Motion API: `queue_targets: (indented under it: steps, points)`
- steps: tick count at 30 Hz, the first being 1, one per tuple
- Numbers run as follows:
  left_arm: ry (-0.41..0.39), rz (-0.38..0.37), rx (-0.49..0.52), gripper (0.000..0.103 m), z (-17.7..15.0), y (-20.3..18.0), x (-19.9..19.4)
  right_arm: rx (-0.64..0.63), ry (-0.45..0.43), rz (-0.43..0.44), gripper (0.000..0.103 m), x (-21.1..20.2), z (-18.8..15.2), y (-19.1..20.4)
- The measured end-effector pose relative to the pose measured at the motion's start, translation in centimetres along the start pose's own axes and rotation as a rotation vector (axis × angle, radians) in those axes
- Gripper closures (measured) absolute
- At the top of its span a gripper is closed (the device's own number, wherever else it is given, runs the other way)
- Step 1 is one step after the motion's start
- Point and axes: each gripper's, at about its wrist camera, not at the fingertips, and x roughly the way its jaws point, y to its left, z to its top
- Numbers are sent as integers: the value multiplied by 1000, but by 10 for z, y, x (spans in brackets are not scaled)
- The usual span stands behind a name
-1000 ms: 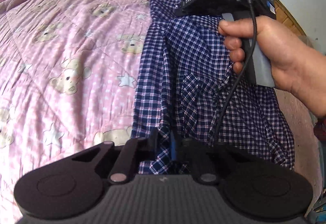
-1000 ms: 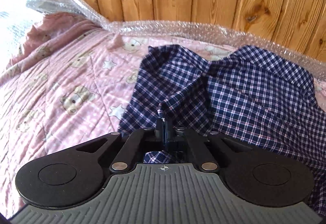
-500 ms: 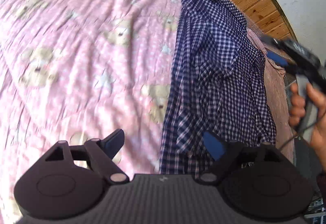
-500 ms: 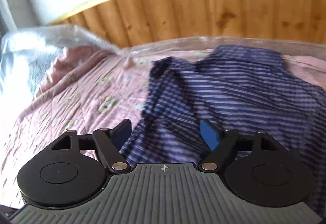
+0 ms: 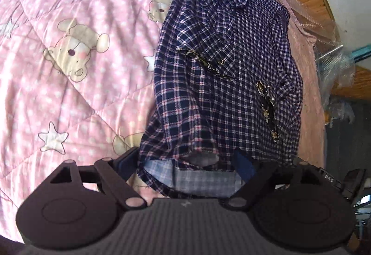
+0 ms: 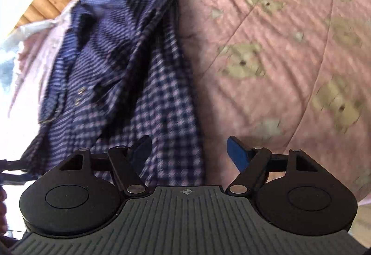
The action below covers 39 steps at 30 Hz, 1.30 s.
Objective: Fold clothes
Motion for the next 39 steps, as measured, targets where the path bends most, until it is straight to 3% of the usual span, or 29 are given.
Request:
queue_targets:
  steps: [1, 2, 3, 4, 7, 10, 15, 18, 19, 20, 21, 22, 24, 27, 29, 31, 34, 36, 39]
  points:
    - [-4, 24, 1, 35, 0, -3, 0, -14, -4, 13, 40, 0, -9, 2]
    - [4, 41, -10, 67, 0, -3, 1, -47, -15, 7, 55, 0, -15, 6]
    - [22, 51, -21, 86, 1, -4, 3, -75, -7, 2, 72, 1, -18, 9]
    - [39, 49, -30, 96, 1, -3, 2, -86, 11, 3, 97, 0, -19, 9]
    - [53, 20, 4, 98, 6, -15, -9, -136, 17, 49, 100, -13, -11, 14]
    - [5, -82, 37, 98, 41, -40, -32, -189, -9, 132, 100, -29, 25, 22]
    - [-180, -182, 2, 98, 176, -93, -48, -95, -121, 260, 102, -21, 152, 34]
    - [-255, -180, -112, 95, 268, -107, -17, 68, -167, 261, 102, 25, 241, 39]
    - [-246, -172, -163, 87, 293, -105, 0, 151, -174, 259, 100, 45, 266, 35]
    - [-240, -157, -198, 68, 312, -101, 13, 240, -175, 263, 84, 64, 285, 29]
    - [-237, -127, -203, 65, 320, -95, 19, 292, -182, 252, 75, 74, 291, 25]
    - [-234, -97, -207, 64, 327, -89, 26, 334, -190, 237, 49, 82, 294, 22]
    - [-244, -76, -148, 61, 324, -82, 22, 417, -205, 206, 44, 96, 301, 15]
    - [-287, -11, -10, 49, 295, -73, 3, 296, -231, 230, 44, 78, 278, 28]
    - [-272, 17, 70, 48, 272, -71, 1, 81, -183, 257, 46, 68, 252, 48]
    - [-215, 33, 174, 48, 249, -79, 10, -182, -95, 212, 48, 73, 225, 77]
    - [-150, 78, 306, 48, 228, -101, 44, -519, 13, 119, 51, 110, 216, 113]
    - [-143, 157, 335, 48, 226, -111, 64, -739, 85, 53, 55, 136, 211, 137]
    - [-136, 360, 316, 48, 230, -114, 89, -777, 56, 142, 61, 147, 259, 162]
